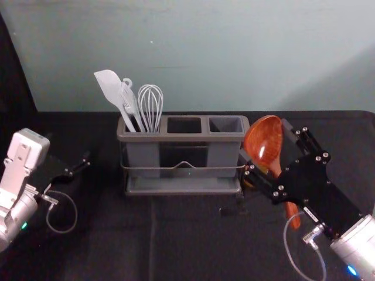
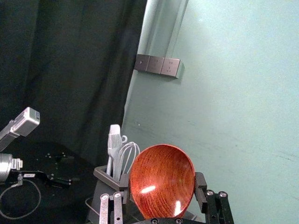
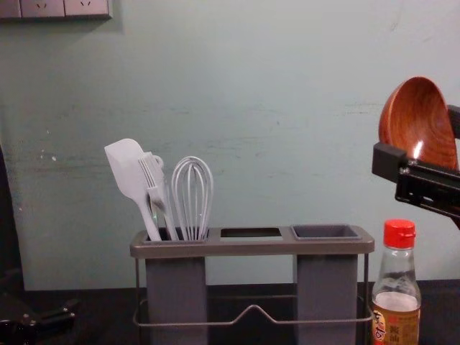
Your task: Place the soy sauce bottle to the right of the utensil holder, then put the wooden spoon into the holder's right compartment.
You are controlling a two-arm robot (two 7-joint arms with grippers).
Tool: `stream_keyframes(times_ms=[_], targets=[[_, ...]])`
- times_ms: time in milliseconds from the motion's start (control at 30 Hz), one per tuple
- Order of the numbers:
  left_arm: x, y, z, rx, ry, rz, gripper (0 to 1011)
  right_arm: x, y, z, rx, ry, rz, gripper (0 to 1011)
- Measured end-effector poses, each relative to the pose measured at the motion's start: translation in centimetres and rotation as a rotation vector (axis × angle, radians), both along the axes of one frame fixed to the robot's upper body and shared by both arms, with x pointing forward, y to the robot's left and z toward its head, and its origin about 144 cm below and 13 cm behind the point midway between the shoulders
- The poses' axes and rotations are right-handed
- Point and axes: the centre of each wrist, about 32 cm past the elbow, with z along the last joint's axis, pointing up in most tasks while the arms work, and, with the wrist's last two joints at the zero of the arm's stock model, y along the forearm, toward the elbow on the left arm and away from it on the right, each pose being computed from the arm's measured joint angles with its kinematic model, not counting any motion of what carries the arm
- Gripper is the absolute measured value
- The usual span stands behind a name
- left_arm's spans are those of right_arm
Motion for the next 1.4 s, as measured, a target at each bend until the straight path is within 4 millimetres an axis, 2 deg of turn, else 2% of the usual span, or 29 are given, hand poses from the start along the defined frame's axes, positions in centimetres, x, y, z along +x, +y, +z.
stream_keyframes(times_ms=[600, 1033, 1400], targets=[[0.0, 0.0, 0.0, 0.000, 0.000, 0.000, 1011, 0.0, 0.0, 0.0, -0.003, 0.001, 0.002, 835], [0.0, 0.0, 0.0, 0.000, 0.000, 0.000, 1012, 1.2, 1.1, 0.8, 0.202, -0.225, 0.050, 836], [0.0, 0.0, 0.0, 0.000, 0.000, 0.000, 1012, 1.8, 1.1, 0.1, 0.298, -0.218, 0.133, 835]])
